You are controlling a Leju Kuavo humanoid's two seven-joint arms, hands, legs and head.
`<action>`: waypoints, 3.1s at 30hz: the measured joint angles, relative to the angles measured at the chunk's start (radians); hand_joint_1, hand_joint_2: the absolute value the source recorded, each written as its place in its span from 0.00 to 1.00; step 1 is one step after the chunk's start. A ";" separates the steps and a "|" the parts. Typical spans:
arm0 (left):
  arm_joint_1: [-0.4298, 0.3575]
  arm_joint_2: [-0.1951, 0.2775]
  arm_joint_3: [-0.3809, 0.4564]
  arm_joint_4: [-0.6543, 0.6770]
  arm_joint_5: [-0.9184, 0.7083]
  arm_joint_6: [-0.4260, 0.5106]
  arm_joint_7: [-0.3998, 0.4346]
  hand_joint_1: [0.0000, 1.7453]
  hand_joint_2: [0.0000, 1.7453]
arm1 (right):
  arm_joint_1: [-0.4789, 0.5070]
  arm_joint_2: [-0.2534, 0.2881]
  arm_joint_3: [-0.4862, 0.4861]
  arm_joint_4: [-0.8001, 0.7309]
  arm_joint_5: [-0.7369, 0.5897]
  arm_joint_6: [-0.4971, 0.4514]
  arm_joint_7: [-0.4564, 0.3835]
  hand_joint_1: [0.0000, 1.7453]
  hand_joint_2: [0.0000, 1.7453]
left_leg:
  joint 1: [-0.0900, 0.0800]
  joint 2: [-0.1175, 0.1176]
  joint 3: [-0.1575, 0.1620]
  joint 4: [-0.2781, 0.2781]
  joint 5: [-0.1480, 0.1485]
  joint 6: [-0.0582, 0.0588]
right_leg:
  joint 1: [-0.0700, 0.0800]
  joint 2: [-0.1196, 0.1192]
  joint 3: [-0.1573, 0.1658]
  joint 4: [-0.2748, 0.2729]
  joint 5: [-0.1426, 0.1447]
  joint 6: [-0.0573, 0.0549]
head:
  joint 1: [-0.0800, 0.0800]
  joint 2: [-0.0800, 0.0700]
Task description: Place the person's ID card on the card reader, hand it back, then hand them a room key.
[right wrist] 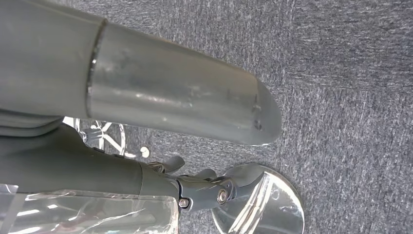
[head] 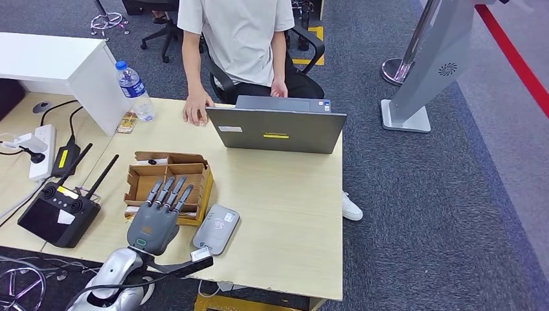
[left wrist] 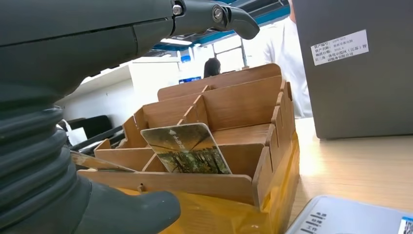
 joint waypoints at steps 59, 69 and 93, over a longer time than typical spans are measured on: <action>0.093 0.118 0.178 -0.273 0.187 0.041 -0.157 1.00 1.00 | 0.034 -0.014 0.025 0.000 -0.008 0.004 -0.025 0.00 0.00 | 0.000 0.000 0.000 0.000 0.000 0.000 | 0.000 0.000 0.000 0.000 0.000 0.000 | 0.000 0.000; -0.381 0.051 0.190 -0.136 0.027 0.110 -0.103 1.00 1.00 | -0.073 0.002 0.079 0.001 0.082 0.019 0.055 0.00 0.00 | 0.000 -0.007 -0.003 0.000 0.012 0.001 | 0.000 -0.008 -0.002 0.000 0.009 0.000 | 0.000 0.000; -0.881 -0.096 0.077 0.368 0.012 0.067 -0.040 0.00 1.00 | -0.189 0.049 0.156 0.005 0.123 0.037 0.100 0.00 0.00 | 0.000 -0.004 -0.007 0.000 0.015 0.001 | 0.000 -0.003 -0.007 0.000 0.014 0.000 | 0.000 0.000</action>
